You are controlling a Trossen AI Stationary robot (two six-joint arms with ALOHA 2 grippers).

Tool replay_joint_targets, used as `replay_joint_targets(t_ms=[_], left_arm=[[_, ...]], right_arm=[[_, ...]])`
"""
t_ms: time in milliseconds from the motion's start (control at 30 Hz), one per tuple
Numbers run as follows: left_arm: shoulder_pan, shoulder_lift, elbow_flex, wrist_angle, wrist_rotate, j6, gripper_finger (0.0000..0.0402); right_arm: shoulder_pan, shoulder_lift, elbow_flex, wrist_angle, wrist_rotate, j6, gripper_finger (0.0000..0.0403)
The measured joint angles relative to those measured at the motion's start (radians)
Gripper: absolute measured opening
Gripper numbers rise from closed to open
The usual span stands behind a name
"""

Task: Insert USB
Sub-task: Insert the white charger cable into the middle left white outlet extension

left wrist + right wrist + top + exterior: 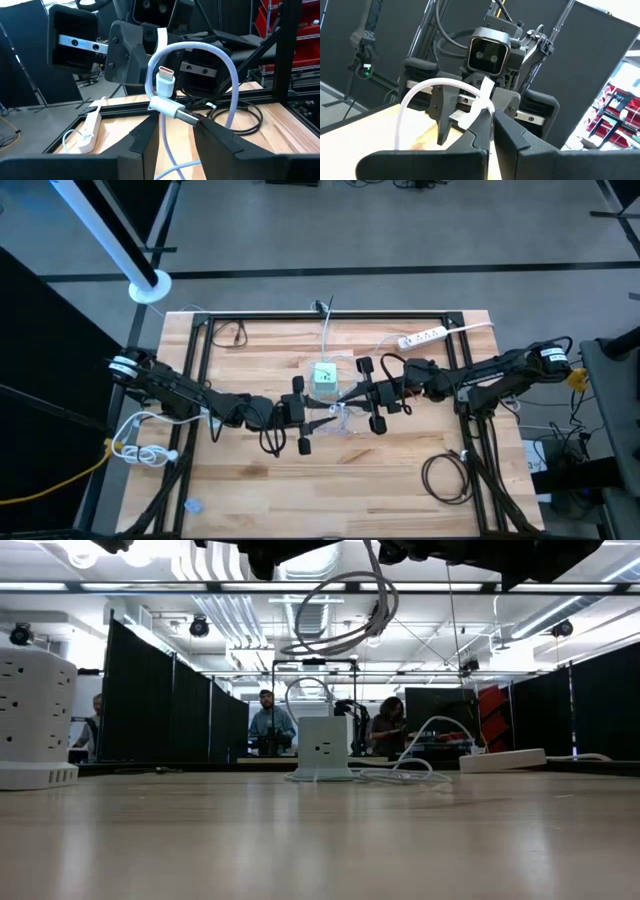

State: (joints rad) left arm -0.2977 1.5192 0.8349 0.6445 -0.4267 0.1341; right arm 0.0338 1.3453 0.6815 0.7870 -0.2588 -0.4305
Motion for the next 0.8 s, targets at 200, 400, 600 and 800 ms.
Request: replay_joint_targets(t_ms=[200, 400, 600, 800], left_arm=[[0.0, 0.0, 0.0, -0.001, 0.0, -0.021, 0.0108], [0.0, -0.001, 0.0, 0.0, -0.001, -0.061, 0.0116], [0.0, -0.002, 0.0, 0.0, -0.002, -0.085, 0.0122], [0.001, -0.011, 0.0, -0.005, -0.064, -0.116, 0.0088]], right_arm=[[0.0, -0.004, 0.0, 0.002, -0.002, -0.016, 0.0], [0.0, -0.012, -0.001, 0.0, 0.014, -0.032, 0.0], [0.0, -0.015, -0.001, -0.001, 0.023, -0.041, 0.0], [0.001, -0.016, -0.001, -0.012, 0.024, -0.041, 0.0]])
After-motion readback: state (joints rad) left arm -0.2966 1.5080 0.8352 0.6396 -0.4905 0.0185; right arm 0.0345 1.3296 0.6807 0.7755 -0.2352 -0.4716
